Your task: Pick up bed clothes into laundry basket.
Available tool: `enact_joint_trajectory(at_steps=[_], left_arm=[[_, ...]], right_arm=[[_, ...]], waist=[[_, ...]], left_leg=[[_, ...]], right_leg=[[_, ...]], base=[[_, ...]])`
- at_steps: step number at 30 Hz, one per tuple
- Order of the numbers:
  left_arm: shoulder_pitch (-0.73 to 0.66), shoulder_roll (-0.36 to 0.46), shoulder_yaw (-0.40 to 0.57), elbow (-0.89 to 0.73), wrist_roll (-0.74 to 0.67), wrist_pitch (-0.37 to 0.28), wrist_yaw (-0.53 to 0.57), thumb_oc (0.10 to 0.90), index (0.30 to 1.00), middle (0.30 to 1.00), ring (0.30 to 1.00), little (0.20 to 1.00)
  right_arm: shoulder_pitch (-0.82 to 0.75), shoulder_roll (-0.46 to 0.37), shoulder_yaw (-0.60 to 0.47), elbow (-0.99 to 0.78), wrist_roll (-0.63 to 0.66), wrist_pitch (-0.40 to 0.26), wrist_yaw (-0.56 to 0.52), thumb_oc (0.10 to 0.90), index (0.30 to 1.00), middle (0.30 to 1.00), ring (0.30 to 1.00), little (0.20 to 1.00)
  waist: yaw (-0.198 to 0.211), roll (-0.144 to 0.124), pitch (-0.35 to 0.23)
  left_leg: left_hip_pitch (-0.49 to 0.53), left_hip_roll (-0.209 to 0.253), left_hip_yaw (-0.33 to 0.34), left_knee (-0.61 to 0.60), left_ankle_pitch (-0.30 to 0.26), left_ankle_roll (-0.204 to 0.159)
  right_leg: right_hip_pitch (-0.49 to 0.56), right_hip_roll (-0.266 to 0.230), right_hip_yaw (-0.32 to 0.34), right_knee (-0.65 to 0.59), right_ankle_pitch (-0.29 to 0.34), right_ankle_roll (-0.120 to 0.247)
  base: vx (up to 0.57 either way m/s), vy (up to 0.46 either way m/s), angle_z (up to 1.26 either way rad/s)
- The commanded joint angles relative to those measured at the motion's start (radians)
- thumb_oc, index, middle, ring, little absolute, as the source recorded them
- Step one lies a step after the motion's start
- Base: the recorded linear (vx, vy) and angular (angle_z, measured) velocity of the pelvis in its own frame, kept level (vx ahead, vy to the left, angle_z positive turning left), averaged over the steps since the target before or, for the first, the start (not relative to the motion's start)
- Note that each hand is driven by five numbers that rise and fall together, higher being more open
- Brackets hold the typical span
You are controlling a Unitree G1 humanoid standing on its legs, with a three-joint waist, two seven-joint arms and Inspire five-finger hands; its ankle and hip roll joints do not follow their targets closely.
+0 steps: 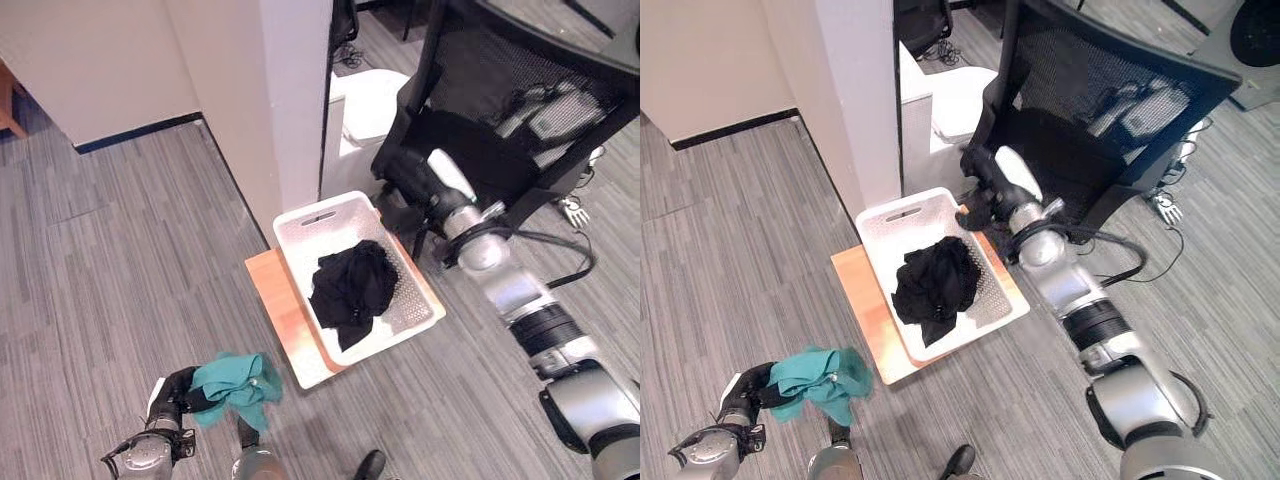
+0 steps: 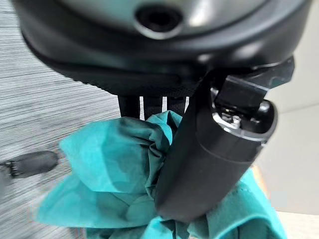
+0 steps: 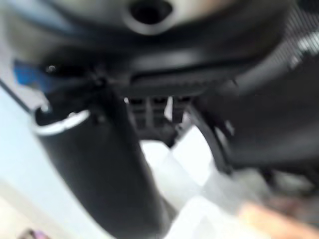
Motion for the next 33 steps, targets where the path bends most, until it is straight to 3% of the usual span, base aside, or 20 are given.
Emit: enact_joint_trajectory(at_steps=[1, 3, 4, 6, 8, 11, 14, 15, 16, 21, 22, 23, 28, 33], left_arm=[[0.058, 0.08, 0.13, -0.039, 0.029, -0.055, 0.002, 0.4, 0.3, 0.3, 0.3, 0.3], [0.083, 0.066, 0.176, -0.055, 0.03, -0.052, -0.001, 0.4, 0.3, 0.3, 0.3, 0.3], [0.086, 0.07, 0.172, -0.058, 0.03, -0.05, -0.002, 0.4, 0.3, 0.3, 0.3, 0.3], [0.112, 0.08, 0.243, -0.12, 0.001, -0.06, 0.0, 0.4, 0.3, 0.3, 0.3, 0.3], [0.107, 0.097, 0.258, -0.144, -0.014, -0.063, -0.004, 0.4, 0.3, 0.3, 0.3, 0.3], [0.047, 0.232, 0.346, -0.245, -0.116, -0.113, -0.007, 0.4, 0.3, 0.3, 0.3, 0.3], [0.009, 0.477, 0.477, -0.289, -0.13, -0.155, 0.016, 0.4, 0.3, 0.3, 0.3, 0.3], [-0.077, 0.417, 0.355, -0.317, -0.052, -0.174, 0.059, 0.4, 0.3, 0.3, 0.3, 0.3], [-0.191, 0.415, 0.263, -0.288, -0.006, -0.17, 0.105, 0.4, 0.3, 0.3, 0.3, 0.3], [-0.475, 0.534, 0.19, -0.287, -0.151, -0.259, 0.166, 0.4, 0.3, 0.3, 0.3, 0.3], [-0.584, 0.758, 0.208, -0.319, -0.243, -0.293, 0.151, 0.4, 0.3, 0.3, 0.3, 0.3], [-0.603, 0.825, 0.238, -0.36, -0.309, -0.329, 0.137, 0.4, 0.3, 0.3, 0.3, 0.3], [-0.429, 0.723, 0.302, -0.557, -0.385, -0.345, 0.089, 0.4, 0.3, 0.3, 0.3, 0.3], [-0.461, 0.644, 0.214, -0.649, -0.384, -0.346, 0.079, 0.4, 0.3, 0.3, 0.3, 0.3]], right_arm=[[0.116, -0.075, -0.178, 0.001, -0.004, -0.051, -0.07, 0.8, 0.9, 0.9, 0.9, 0.9], [0.289, -0.069, -0.3, -0.014, -0.008, -0.055, -0.075, 0.8, 0.9, 0.9, 0.9, 0.9], [0.304, -0.066, -0.311, -0.022, -0.009, -0.054, -0.074, 0.8, 0.9, 0.9, 0.9, 0.9], [0.495, -0.002, -0.431, 0.05, -0.016, -0.044, -0.081, 0.8, 0.9, 0.9, 0.9, 0.9], [0.53, 0.018, -0.443, 0.091, -0.031, -0.037, -0.081, 0.8, 0.9, 0.9, 0.9, 0.9], [0.635, 0.068, -0.432, 0.331, -0.13, 0.008, -0.09, 0.8, 0.9, 0.9, 0.9, 0.9], [0.683, 0.116, -0.398, 0.512, -0.156, 0.023, -0.088, 0.8, 0.9, 0.9, 0.9, 0.9], [0.656, 0.166, -0.337, 0.564, -0.174, 0.047, -0.103, 0.8, 0.9, 0.9, 0.9, 0.9], [0.643, 0.175, -0.29, 0.67, -0.196, 0.053, -0.126, 0.8, 0.9, 0.9, 0.9, 0.9], [0.585, 0.242, -0.131, 1.006, -0.181, 0.061, -0.079, 0.8, 0.9, 0.9, 0.9, 0.9], [0.597, 0.24, -0.118, 1.024, -0.185, 0.044, -0.063, 0.8, 0.9, 0.9, 0.9, 0.9], [0.609, 0.256, -0.112, 1.035, -0.173, 0.041, -0.049, 0.8, 0.9, 0.9, 0.9, 0.9], [0.563, 0.327, -0.061, 1.137, -0.178, 0.047, -0.056, 0.8, 0.9, 0.9, 0.9, 0.9], [0.534, 0.341, -0.02, 1.133, -0.184, 0.03, -0.062, 0.8, 0.9, 0.9, 0.9, 0.9]], waist=[[-0.061, -0.058, -0.075], [-0.085, -0.053, -0.084], [-0.08, -0.055, -0.086], [-0.103, -0.045, -0.099], [-0.107, -0.043, -0.103], [-0.133, -0.014, -0.113], [-0.145, 0.006, -0.126], [-0.18, -0.007, -0.14], [-0.183, -0.001, -0.136], [-0.2, 0.025, -0.153], [-0.2, 0.035, -0.158], [-0.191, 0.046, -0.167], [-0.162, 0.043, -0.168], [-0.166, 0.031, -0.164]], left_leg=[[0.005, 0.025, 0.012, 0.003, -0.095, -0.024], [0.014, 0.024, 0.019, 0.004, -0.099, -0.023], [0.014, 0.024, 0.019, 0.004, -0.099, -0.023], [0.028, 0.022, 0.029, 0.005, -0.104, -0.021], [0.034, 0.022, 0.032, 0.006, -0.104, -0.02], [0.046, 0.025, 0.036, 0.007, -0.099, -0.024], [0.054, 0.025, 0.038, 0.004, -0.094, -0.03], [0.068, 0.025, 0.022, 0.0, -0.115, -0.039], [0.062, 0.023, 0.039, 0.004, -0.098, -0.032], [0.081, 0.029, 0.049, 0.003, -0.09, -0.042], [0.085, 0.031, 0.051, 0.002, -0.086, -0.045], [0.089, 0.031, 0.052, 0.001, -0.084, -0.046], [0.092, 0.025, 0.03, 0.002, -0.086, -0.044], [0.101, 0.026, 0.03, 0.003, -0.089, -0.041]], right_leg=[[-0.057, -0.081, 0.022, 0.004, 0.002, 0.031], [-0.052, -0.084, 0.024, 0.004, 0.001, 0.034], [-0.051, -0.085, 0.024, 0.004, 0.001, 0.034], [-0.046, -0.089, 0.028, 0.004, 0.002, 0.037], [-0.045, -0.09, 0.034, 0.004, 0.002, 0.038], [-0.042, -0.089, 0.044, 0.004, -0.001, 0.038], [-0.039, -0.087, 0.052, 0.003, 0.0, 0.042], [-0.03, -0.08, 0.082, -0.001, -0.017, 0.049], [-0.036, -0.082, 0.065, 0.002, -0.006, 0.04], [-0.027, -0.073, 0.083, 0.0, -0.009, 0.04], [-0.023, -0.072, 0.08, -0.001, -0.009, 0.042], [-0.017, -0.074, 0.073, 0.0, -0.008, 0.043], [0.001, -0.07, 0.072, -0.001, -0.021, 0.036], [0.011, -0.066, 0.079, -0.001, -0.026, 0.032]], base=[[0.01, 0.02, -0.15], [0.02, 0.014, -0.1], [0.01, 0.011, -0.1], [0.01, 0.013, -0.13], [0.0, 0.012, -0.17], [0.0, 0.017, -0.14], [0.04, 0.009, -0.32], [0.01, -0.019, 0.04], [0.0, 0.0, 0.0], [0.02, -0.003, 0.06], [0.07, 0.017, -0.09], [0.05, 0.02, -0.14], [0.0, -0.002, 0.01], [0.01, -0.025, 0.12]])
